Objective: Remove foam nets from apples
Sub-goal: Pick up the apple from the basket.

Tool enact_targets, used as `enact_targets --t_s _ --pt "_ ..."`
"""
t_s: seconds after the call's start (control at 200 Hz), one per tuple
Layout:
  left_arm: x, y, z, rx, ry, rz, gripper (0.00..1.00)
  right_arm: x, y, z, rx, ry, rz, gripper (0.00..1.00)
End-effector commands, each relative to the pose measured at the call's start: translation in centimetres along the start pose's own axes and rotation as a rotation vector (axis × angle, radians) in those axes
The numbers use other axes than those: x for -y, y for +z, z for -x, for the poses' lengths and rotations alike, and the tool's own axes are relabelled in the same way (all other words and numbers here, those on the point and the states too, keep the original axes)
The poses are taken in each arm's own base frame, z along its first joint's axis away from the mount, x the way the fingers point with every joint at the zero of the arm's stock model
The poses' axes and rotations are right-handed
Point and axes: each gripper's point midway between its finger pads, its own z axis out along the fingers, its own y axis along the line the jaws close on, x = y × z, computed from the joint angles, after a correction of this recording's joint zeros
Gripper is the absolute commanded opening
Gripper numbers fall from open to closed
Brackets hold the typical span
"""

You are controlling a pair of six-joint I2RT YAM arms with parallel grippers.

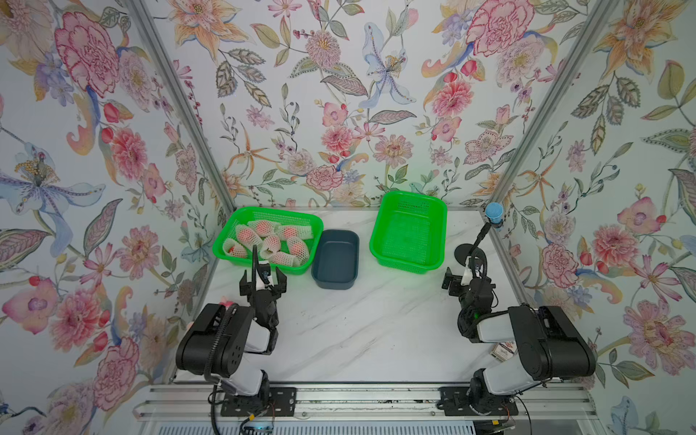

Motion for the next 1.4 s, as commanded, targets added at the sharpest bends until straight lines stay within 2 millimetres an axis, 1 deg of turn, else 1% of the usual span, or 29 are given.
enact_targets --t_s 0.0,0.435,0.876,1.116,1.156,1.256,1.266,1.286,1.396 --pt "0.2 0.3 1.1 0.038 -0.014 -0.006 0.99 0.0 0.4 1.4 0.047 -0.004 0.001 0.99" --pt "0.2 0.3 1.2 0.041 -0.017 -0.005 0.99 0.0 0.4 1.4 0.049 -0.004 0.002 0.99" --pt "0.1 0.4 0.8 0.026 -0.015 -0.006 0.99 -0.2 0.4 1.4 0.049 -0.020 0.001 0.99" --pt "-0.2 0.3 1.4 0.050 -0.025 0.011 0.99 -0.3 0.5 1.4 0.046 -0.014 0.018 0.99" --pt "-0.4 0.1 1.7 0.065 -0.032 0.019 0.99 -0.3 0.5 1.3 0.042 -0.013 0.021 0.99" --pt "-1.1 -1.6 2.2 0.106 -0.039 0.057 0.99 -0.4 0.5 1.4 0.044 -0.017 0.021 0.99" --pt "-1.4 -1.9 2.9 0.127 -0.047 0.067 0.99 -0.4 0.5 1.4 0.044 -0.017 0.021 0.99" --pt "-1.6 -2.2 3.3 0.138 -0.050 0.079 0.99 -0.4 0.5 1.4 0.044 -0.017 0.019 0.99" --pt "-2.7 -3.6 4.3 0.150 -0.043 0.161 0.99 -0.4 0.4 1.4 0.048 -0.020 0.021 0.99"
